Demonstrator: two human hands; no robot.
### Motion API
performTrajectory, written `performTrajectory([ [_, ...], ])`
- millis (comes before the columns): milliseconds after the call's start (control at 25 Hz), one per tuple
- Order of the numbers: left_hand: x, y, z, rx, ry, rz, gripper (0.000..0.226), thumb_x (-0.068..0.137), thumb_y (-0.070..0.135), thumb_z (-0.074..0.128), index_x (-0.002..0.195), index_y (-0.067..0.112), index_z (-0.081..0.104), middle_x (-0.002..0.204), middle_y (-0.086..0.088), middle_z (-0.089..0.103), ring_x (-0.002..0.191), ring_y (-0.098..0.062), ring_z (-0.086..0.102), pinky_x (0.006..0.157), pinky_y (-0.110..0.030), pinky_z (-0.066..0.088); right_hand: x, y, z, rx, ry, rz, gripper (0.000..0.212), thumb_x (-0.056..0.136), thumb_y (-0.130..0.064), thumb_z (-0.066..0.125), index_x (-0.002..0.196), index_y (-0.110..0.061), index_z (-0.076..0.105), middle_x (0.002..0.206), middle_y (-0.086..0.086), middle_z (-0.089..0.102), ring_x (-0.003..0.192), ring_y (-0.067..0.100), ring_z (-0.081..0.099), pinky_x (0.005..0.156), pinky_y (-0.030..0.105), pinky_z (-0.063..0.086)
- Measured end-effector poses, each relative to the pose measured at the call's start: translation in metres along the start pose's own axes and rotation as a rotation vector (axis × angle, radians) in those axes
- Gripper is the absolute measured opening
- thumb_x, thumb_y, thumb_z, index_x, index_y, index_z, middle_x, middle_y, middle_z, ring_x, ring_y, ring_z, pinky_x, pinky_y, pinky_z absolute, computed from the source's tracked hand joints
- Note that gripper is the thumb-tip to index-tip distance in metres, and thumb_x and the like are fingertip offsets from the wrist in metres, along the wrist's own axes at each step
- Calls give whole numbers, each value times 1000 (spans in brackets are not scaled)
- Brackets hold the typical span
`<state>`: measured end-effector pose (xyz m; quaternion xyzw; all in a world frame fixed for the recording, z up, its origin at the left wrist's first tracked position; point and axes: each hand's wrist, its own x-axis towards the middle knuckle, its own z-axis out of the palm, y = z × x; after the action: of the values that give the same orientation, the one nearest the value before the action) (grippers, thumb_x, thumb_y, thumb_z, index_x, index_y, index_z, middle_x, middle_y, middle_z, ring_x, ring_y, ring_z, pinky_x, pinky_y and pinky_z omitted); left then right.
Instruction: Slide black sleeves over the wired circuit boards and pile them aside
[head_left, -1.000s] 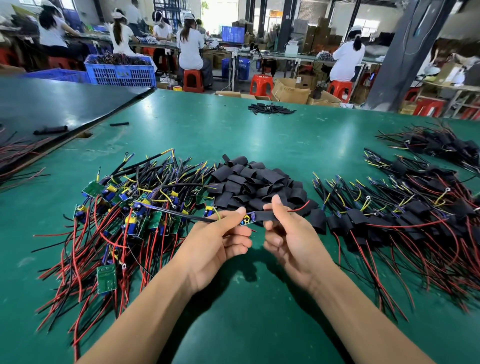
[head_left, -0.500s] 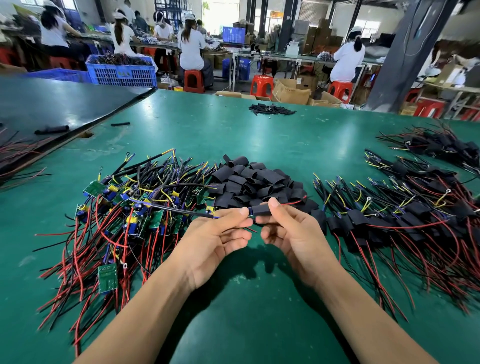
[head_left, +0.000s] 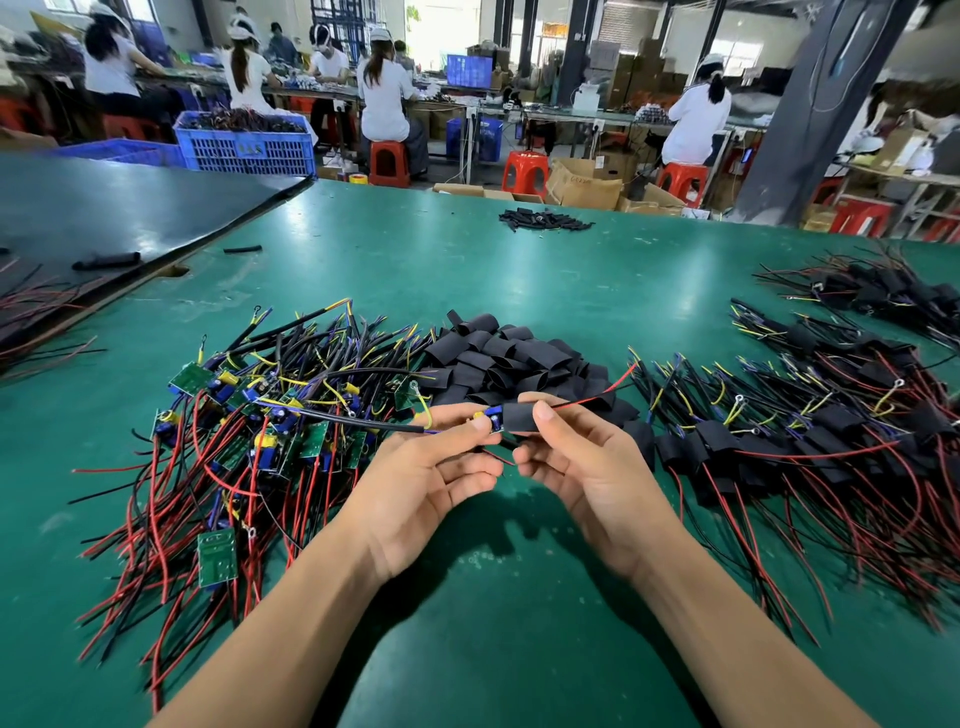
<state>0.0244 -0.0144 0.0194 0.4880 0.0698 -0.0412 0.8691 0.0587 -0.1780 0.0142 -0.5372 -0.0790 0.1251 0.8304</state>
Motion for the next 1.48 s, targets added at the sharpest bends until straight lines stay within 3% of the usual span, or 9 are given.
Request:
performTrajectory([
  [360,0,-2,-1,7,-17,22,33,72,22,75,103,12,73,86,-8,73,61,-16,68,58,-24,56,-2,1,-1,-218,19,-97,32,82,-38,71,100,-12,76,97,14,75,67,20,64,65,24,54],
  [600,0,-3,1,41,-46,71,13,73,21,74,85,24,78,78,-5,72,64,-16,70,61,-23,55,-1,2,-3,-213,-44,-69,31,85,-34,67,111,-17,74,92,8,73,65,19,59,64,26,51],
  [920,0,-5,3,27,1,102,22,70,21,76,91,16,76,69,-9,67,58,-16,66,59,-22,54,-2,3,-3,-326,-85,-104,37,86,-44,64,116,-23,71,88,2,73,59,16,57,64,24,51],
  [1120,3,-3,0,10,29,118,26,73,21,74,97,10,73,76,-16,61,54,-16,56,57,-22,48,-3,6,0,-387,-119,-156,25,94,-35,60,108,-20,74,90,8,71,61,16,56,62,25,50],
  [1280,3,-4,1,-21,25,85,21,68,18,75,88,12,77,61,-5,60,52,-12,57,57,-19,50,-4,6,0,-411,-79,-168,21,99,-24,59,114,-16,71,87,4,72,60,16,58,64,25,51],
  [1480,4,-5,3,-65,54,92,29,67,15,76,95,9,72,63,-4,65,56,-11,62,61,-19,54,-2,9,3,-357,90,-221,17,92,-17,71,107,-16,65,78,2,67,56,19,62,56,29,52],
])
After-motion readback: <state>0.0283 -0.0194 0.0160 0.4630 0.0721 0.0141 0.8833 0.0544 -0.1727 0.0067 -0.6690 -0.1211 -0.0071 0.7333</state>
